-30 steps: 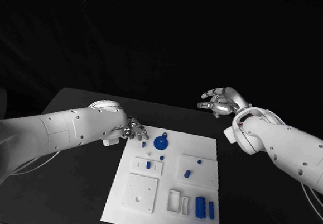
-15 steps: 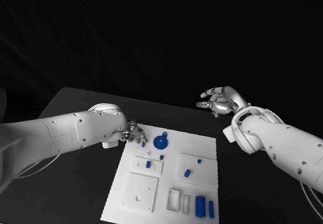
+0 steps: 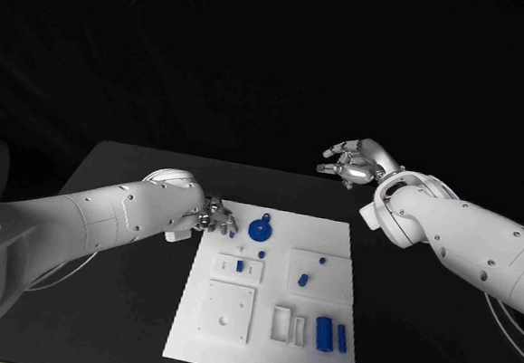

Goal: Assemble the parts on the task board

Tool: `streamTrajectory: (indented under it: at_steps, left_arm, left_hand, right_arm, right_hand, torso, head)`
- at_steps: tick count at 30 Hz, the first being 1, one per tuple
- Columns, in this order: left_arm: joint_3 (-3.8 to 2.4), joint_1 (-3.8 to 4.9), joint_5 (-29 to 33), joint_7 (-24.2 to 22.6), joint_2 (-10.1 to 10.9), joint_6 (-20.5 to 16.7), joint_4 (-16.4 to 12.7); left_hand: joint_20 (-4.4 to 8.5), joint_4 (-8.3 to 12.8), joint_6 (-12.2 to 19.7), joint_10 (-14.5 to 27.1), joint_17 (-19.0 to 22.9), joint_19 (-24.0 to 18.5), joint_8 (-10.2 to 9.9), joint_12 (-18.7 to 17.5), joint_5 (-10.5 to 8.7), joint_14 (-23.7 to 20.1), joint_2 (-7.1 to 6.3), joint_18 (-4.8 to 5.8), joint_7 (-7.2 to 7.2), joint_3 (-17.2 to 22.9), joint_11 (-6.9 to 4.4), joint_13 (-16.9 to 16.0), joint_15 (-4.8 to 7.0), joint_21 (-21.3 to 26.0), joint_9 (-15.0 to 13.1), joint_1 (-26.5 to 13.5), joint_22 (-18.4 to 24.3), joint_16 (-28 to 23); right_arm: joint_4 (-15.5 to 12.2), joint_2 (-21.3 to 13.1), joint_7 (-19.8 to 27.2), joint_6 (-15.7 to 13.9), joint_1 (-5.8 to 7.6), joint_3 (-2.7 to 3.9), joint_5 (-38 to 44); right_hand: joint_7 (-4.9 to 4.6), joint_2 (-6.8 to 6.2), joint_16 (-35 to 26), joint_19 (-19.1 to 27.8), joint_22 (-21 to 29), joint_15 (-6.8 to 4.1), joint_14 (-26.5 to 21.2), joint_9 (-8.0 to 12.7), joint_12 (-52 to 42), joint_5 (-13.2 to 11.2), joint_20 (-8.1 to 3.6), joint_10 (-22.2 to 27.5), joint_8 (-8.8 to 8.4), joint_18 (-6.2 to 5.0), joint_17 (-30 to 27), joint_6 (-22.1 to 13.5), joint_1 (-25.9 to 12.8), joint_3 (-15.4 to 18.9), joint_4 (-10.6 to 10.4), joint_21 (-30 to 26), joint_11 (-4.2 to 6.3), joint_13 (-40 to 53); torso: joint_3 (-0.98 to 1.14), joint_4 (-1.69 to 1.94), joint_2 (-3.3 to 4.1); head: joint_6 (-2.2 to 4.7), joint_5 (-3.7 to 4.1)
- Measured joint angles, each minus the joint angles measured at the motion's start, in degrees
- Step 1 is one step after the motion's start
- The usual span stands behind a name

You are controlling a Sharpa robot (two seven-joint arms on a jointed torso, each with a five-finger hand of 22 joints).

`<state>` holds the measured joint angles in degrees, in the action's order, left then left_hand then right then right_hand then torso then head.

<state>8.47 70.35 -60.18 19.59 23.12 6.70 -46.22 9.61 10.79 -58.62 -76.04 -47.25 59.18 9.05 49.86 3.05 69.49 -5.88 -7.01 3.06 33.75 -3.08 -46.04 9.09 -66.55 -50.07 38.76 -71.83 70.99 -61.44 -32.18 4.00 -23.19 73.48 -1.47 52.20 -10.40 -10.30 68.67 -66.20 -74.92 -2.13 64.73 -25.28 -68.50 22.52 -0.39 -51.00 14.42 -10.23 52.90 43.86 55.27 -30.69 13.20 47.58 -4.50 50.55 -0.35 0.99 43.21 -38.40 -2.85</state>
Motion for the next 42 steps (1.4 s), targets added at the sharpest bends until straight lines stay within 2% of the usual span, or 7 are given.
streamTrajectory:
  at_steps: [10,17,24,35,42]
  left_arm:
    - [0.03,-0.37,0.0,-0.4,-0.7,0.5,1.2]
    - [0.13,-0.41,0.0,-0.6,-1.0,0.7,1.4]
    - [0.11,-0.4,0.1,-0.9,-1.0,0.7,1.4]
    - [0.0,-0.24,0.8,-1.7,-1.0,0.8,1.2]
    - [0.0,-0.21,1.3,-2.0,-0.9,1.0,1.2]
  left_hand:
    - [-0.01,0.0,0.1,0.0,-0.3,0.0,0.0,0.0,0.0,0.0,0.3,0.0,0.06,0.0,0.0,0.0,-0.02,0.0,0.1,0.3,0.0,0.0]
    - [-0.01,0.0,0.2,0.1,-0.6,0.0,0.0,0.0,0.0,0.0,2.31,-0.01,0.0,0.0,0.11,0.0,-0.03,0.0,0.2,1.0,-0.1,0.0]
    - [0.0,0.5,0.3,0.2,-0.9,0.0,-0.4,0.0,-0.01,-0.1,3.46,-0.01,0.1,0.0,0.2,0.0,-0.11,0.0,0.4,2.1,-0.2,0.0]
    - [0.01,3.0,0.7,0.4,-1.4,-0.2,-0.4,0.0,-0.03,0.1,8.62,-0.01,0.29,0.9,0.41,0.0,-0.35,0.0,0.7,5.6,-0.5,0.0]
    - [-0.11,4.5,1.5,0.5,-1.7,-0.6,-0.5,0.0,-0.36,-0.1,10.16,0.08,0.95,1.0,0.52,0.0,-0.53,-0.2,1.0,6.7,-0.7,0.0]
  right_arm:
    - [0.0,0.1,0.0,0.0,0.0,0.0,0.0]
    - [0.0,0.2,0.0,0.0,0.0,0.0,0.0]
    - [0.0,0.1,-0.1,0.0,0.0,0.0,0.0]
    - [0.0,0.2,-0.1,0.0,0.0,0.0,0.0]
    - [0.0,0.2,-0.1,0.0,0.0,0.0,0.0]
  right_hand:
    - [-0.11,0.05,0.0,0.0,0.0,0.0,0.0,0.0,0.0,0.0,-0.03,0.0,0.0,0.0,0.0,0.1,-0.1,0.0,0.0,0.0,0.0,-0.1]
    - [-0.04,0.05,0.0,-0.2,0.0,0.01,0.0,0.0,0.0,0.0,-0.2,0.0,0.0,0.0,0.0,0.2,-0.1,0.0,0.0,0.2,0.0,-0.1]
    - [-0.02,0.05,0.0,-0.2,0.0,0.01,0.0,0.0,0.0,0.0,-0.2,0.0,0.0,0.01,0.0,0.2,-0.1,0.0,0.0,0.2,0.0,-0.1]
    - [0.08,0.05,0.0,-0.3,0.0,0.02,0.0,0.0,-0.2,0.0,-0.12,0.0,0.0,0.0,0.0,0.3,0.0,0.0,0.0,0.2,0.0,-0.2]
    - [0.09,0.05,0.0,-0.3,0.0,0.02,0.0,0.0,-0.2,0.0,-0.12,0.0,0.0,0.0,0.0,0.3,0.0,0.0,0.0,0.2,0.0,-0.2]
  torso:
    - [0.01,-0.02,0.0]
    - [0.04,-0.02,-0.01]
    - [0.09,-0.02,-0.01]
    - [0.02,0.02,-0.01]
    - [-0.02,0.03,-0.01]
  head:
    - [-0.11,0.16]
    - [-0.14,0.32]
    - [-0.07,0.41]
    - [-0.03,0.34]
    - [-0.05,0.27]
